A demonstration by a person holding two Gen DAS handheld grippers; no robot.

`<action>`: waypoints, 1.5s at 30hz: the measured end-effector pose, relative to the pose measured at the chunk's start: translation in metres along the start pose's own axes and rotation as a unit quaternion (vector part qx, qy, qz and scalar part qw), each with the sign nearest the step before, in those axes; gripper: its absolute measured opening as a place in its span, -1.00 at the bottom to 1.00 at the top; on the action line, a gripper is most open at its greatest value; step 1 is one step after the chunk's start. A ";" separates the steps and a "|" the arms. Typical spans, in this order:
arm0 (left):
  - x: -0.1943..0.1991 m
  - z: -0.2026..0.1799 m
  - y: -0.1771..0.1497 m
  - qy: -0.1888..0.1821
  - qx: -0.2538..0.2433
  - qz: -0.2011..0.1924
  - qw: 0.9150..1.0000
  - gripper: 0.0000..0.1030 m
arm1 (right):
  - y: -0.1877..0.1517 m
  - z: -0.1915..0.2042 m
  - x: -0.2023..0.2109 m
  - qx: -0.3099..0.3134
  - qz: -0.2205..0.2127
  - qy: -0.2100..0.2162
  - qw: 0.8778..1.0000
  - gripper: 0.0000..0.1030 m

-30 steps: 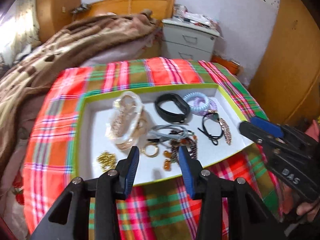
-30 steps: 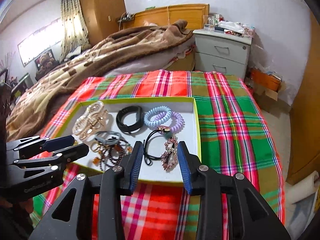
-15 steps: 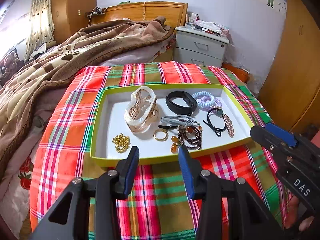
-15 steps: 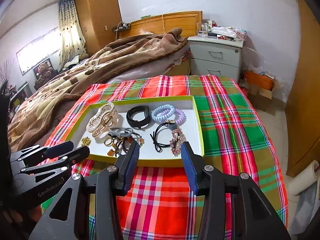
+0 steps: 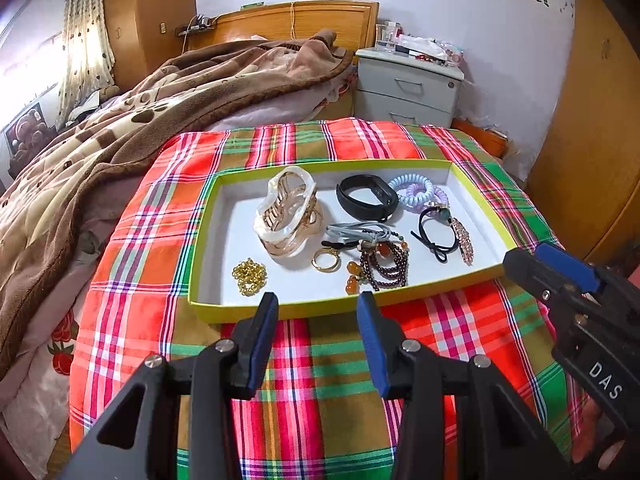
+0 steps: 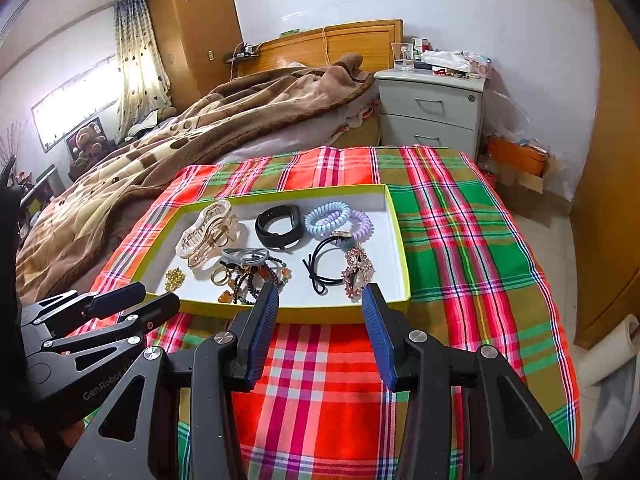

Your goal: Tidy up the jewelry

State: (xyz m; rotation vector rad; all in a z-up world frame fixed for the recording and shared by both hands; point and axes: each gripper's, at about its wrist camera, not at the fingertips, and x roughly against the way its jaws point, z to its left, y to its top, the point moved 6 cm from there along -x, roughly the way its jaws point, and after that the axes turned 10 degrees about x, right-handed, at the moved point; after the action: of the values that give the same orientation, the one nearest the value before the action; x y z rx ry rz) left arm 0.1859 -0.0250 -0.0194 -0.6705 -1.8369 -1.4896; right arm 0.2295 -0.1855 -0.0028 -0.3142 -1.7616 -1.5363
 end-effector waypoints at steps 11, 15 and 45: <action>0.003 0.000 0.000 0.001 0.003 -0.002 1.000 -0.17 | -0.002 0.005 0.002 0.002 -0.002 0.002 1.000 -0.14; 0.004 0.000 -0.001 0.000 0.004 -0.002 1.000 -0.17 | -0.002 0.008 0.003 0.003 -0.003 0.003 1.000 -0.14; 0.001 0.001 -0.002 0.000 0.006 0.005 1.000 -0.17 | -0.003 0.010 0.003 0.003 -0.003 0.005 1.000 -0.14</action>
State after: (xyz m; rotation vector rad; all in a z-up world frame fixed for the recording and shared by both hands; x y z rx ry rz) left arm 0.1838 -0.0241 -0.0200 -0.6719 -1.8382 -1.4712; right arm 0.2217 -0.1781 -0.0024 -0.2982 -1.7610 -1.5352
